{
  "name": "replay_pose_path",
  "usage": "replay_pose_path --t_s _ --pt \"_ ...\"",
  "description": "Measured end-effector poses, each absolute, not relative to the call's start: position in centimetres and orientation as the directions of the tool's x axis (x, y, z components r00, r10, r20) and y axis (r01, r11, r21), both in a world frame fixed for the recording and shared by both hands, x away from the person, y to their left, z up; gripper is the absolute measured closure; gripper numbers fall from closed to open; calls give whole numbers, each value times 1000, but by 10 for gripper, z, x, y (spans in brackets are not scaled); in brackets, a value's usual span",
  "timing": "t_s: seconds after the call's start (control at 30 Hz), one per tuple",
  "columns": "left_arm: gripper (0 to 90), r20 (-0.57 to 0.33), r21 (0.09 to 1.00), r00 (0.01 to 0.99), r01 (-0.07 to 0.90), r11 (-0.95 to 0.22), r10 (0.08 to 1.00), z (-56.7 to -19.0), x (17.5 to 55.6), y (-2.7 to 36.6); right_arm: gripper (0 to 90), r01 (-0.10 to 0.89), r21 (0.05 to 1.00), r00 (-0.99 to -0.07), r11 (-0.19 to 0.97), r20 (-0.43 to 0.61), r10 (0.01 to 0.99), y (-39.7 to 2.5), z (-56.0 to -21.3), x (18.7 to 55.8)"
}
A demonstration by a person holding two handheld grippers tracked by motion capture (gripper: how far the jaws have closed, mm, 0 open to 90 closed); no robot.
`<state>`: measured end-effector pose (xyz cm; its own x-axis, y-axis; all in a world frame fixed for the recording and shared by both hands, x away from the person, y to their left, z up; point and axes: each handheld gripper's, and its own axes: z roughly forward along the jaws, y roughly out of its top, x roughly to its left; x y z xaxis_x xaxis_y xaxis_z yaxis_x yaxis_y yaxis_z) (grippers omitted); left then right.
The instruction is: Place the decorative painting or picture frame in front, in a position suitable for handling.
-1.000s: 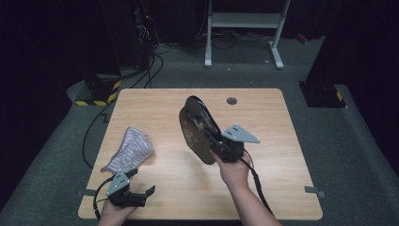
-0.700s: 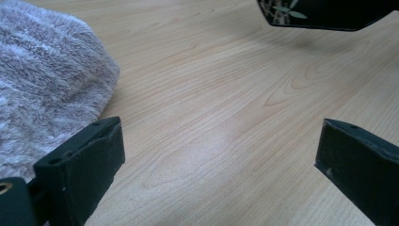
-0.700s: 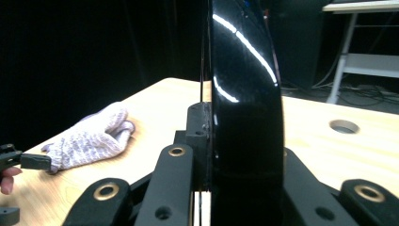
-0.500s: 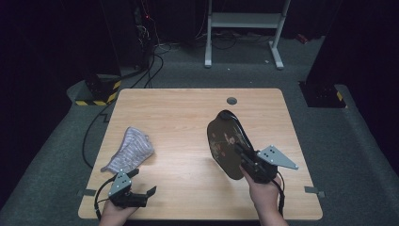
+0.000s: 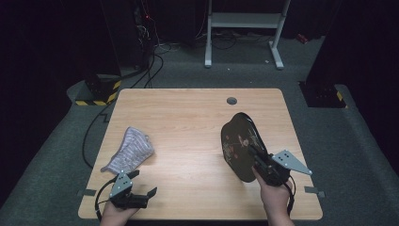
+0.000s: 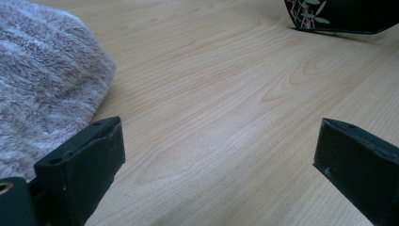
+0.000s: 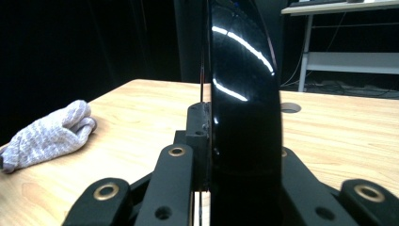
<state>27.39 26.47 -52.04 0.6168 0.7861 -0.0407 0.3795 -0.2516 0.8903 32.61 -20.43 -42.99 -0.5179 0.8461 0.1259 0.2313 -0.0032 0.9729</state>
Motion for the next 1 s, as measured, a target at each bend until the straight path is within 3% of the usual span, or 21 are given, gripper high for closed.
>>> replay_pose_path --t_s 0.23,0.7,1.0 --pt "29 -41 891 613 380 -248 789 -520 274 265 810 229 973 -508 -29 145 849 -208 -428 332" --pt "30 -42 889 618 381 -253 785 -521 274 265 809 233 972 -546 -39 164 822 -158 -431 363" --pt "31 -42 884 621 387 -260 783 -521 273 266 807 231 971 -537 -63 181 824 -157 -436 369"
